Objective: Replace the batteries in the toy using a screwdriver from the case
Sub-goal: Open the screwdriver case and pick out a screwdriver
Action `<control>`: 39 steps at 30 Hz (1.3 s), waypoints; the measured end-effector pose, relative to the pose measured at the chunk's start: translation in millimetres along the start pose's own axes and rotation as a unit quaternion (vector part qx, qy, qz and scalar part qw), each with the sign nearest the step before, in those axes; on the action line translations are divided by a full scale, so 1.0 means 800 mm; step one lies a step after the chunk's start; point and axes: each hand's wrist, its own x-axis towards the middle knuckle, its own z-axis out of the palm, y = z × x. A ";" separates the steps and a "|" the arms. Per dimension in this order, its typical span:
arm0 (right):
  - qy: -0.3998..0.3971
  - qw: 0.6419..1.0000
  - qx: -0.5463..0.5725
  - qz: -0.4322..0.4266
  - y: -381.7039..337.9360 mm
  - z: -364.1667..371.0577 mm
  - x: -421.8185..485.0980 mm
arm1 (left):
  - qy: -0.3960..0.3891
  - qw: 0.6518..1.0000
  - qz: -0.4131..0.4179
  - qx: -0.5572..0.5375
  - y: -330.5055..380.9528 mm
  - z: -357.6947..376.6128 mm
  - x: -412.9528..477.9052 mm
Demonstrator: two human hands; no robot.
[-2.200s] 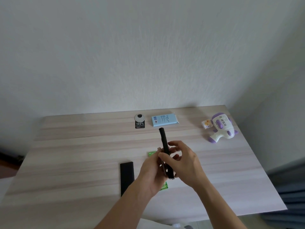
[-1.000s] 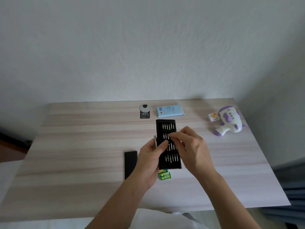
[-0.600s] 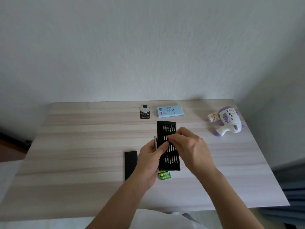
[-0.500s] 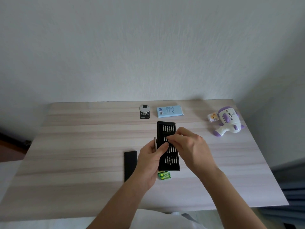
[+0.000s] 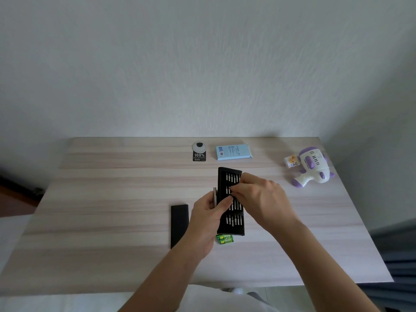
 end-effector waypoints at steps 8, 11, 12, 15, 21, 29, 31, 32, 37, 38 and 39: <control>0.008 0.999 -0.016 -0.028 0.001 -0.002 0.002 | -0.015 1.000 0.000 -0.005 0.005 -0.001 -0.007; 0.016 0.999 -0.003 -0.040 0.006 -0.003 0.002 | -0.022 1.000 -0.003 -0.006 0.007 -0.001 -0.009; 0.023 0.999 0.003 -0.045 0.008 -0.004 0.002 | -0.024 1.000 -0.005 -0.010 0.007 -0.001 -0.009; 0.033 0.998 0.019 -0.054 0.013 -0.004 0.002 | -0.026 0.999 -0.012 -0.023 0.009 -0.001 -0.010; 0.081 0.995 0.038 -0.045 0.013 0.001 0.000 | -0.025 0.999 -0.009 -0.024 0.010 -0.001 -0.008; 0.131 0.978 0.156 -0.035 0.013 0.017 0.002 | -0.034 0.999 -0.007 -0.025 0.009 -0.003 -0.007; 0.125 0.973 0.189 -0.034 0.013 0.020 0.002 | -0.034 0.999 -0.006 -0.023 0.008 -0.004 -0.006; 0.122 0.972 0.199 -0.033 0.012 0.022 0.001 | -0.033 0.999 -0.006 -0.023 0.007 -0.005 -0.005; 0.112 0.963 0.246 0.012 0.003 0.028 0.004 | -0.039 0.999 -0.010 -0.025 0.003 -0.011 -0.001; 0.110 0.956 0.271 0.031 0.002 0.028 0.003 | -0.040 0.999 -0.013 -0.021 0.002 -0.013 -0.001; 0.105 0.945 0.305 0.057 0.001 0.029 0.002 | -0.039 0.999 -0.017 -0.017 0.001 -0.016 -0.001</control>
